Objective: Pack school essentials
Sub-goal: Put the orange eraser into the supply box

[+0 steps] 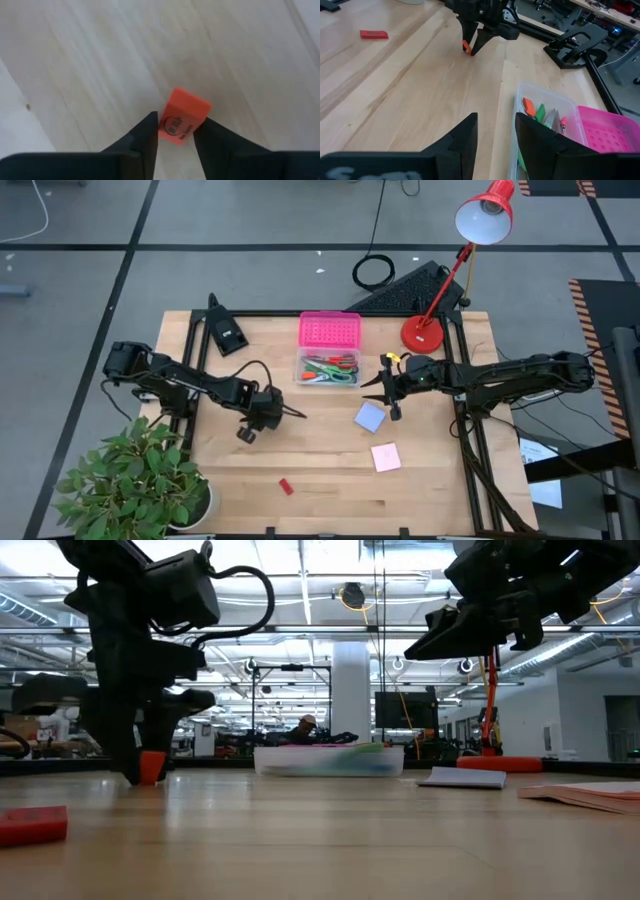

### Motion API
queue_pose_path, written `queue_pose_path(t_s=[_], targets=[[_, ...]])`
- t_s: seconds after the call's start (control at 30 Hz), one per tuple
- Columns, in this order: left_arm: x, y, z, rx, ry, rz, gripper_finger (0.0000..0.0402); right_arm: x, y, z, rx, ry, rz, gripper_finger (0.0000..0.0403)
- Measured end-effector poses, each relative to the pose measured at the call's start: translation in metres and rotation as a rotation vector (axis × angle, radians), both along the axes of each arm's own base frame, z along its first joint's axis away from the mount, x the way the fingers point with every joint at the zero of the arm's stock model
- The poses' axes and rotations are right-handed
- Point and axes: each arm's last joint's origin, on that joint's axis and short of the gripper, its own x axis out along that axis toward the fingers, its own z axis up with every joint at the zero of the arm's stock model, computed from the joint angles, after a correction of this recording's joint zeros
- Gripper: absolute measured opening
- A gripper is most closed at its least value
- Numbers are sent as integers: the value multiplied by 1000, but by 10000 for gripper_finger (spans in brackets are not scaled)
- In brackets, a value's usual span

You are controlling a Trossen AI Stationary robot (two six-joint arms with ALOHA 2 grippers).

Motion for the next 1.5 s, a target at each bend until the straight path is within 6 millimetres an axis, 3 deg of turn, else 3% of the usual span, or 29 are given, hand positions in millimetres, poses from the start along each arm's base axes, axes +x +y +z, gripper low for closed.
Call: queue_pose_path(t_s=[0.27, 0.87, 1.23, 1.5], targets=[[3, -1, 1, -38, -26, 100, 106, 0, 0, 0, 0, 0, 0, 125], [10, -8, 4, -84, -101, 145, 104, 0, 0, 0, 0, 0, 0, 125], [10, -15, 5, -16, -132, 142, 11, 0, 0, 0, 0, 0, 0, 125], [14, -14, 6, -4, -172, 160, 33, 0, 0, 0, 0, 0, 0, 125]])
